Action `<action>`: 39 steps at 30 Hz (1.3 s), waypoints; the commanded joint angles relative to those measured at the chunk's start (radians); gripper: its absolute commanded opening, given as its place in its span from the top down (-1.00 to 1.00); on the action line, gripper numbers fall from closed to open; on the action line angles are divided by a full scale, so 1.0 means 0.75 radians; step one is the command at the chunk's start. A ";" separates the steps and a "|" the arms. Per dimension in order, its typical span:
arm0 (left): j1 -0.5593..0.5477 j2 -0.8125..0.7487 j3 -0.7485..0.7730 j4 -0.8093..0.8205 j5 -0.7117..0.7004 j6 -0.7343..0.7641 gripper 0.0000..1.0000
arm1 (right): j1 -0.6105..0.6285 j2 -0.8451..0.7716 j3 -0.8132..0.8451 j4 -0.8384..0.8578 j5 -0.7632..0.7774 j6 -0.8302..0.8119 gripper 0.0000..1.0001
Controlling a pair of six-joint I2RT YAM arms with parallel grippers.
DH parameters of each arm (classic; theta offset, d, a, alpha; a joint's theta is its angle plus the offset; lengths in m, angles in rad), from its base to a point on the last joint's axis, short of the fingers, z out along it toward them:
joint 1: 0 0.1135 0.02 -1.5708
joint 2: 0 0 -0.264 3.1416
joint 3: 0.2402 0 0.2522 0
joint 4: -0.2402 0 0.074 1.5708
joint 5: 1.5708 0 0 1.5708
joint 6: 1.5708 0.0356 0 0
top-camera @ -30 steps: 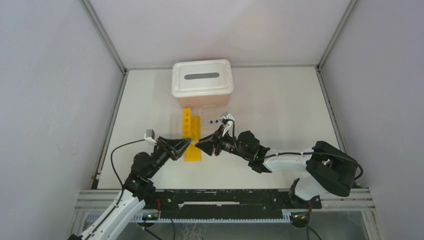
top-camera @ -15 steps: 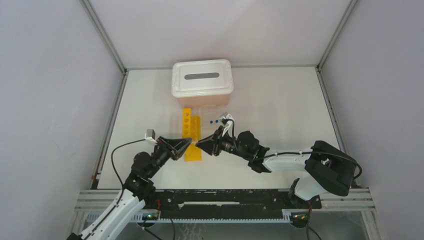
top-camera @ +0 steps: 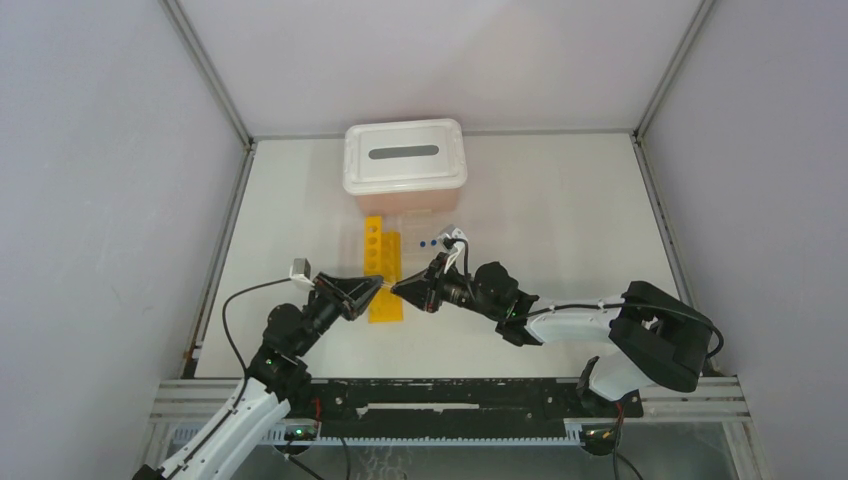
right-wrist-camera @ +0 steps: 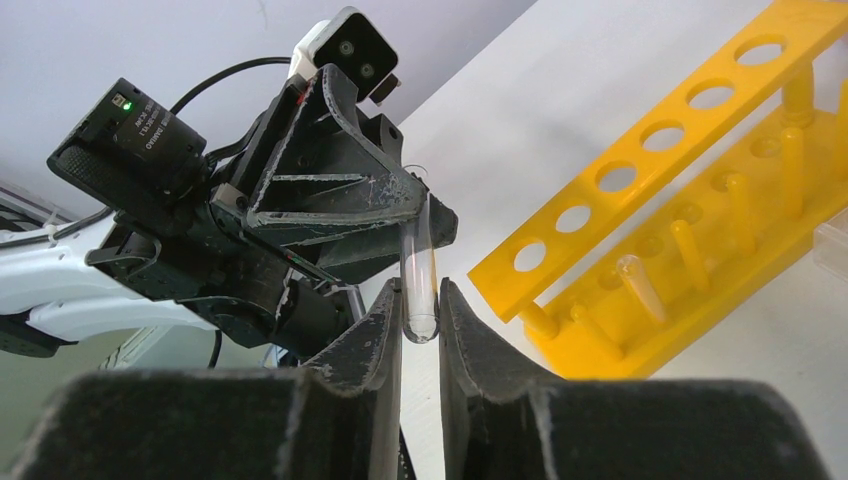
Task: Organize the chemistry lab equipment
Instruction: Pick up the test tube at the center of the board.
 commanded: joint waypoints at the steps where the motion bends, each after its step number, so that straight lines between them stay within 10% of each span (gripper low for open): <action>1: -0.013 -0.006 0.010 0.068 0.000 -0.007 0.48 | 0.007 -0.019 0.022 0.051 0.010 -0.005 0.60; 8: -0.013 -0.010 0.034 0.014 -0.010 0.025 -0.03 | 0.008 -0.049 0.047 -0.043 0.017 -0.039 0.60; 19: -0.013 -0.037 0.057 -0.129 -0.084 0.134 -0.15 | 0.000 -0.186 0.097 -0.298 0.098 -0.126 0.60; 39: -0.013 -0.247 0.155 -0.468 -0.357 0.367 -0.21 | -0.062 -0.093 0.822 -1.667 0.398 -0.335 0.58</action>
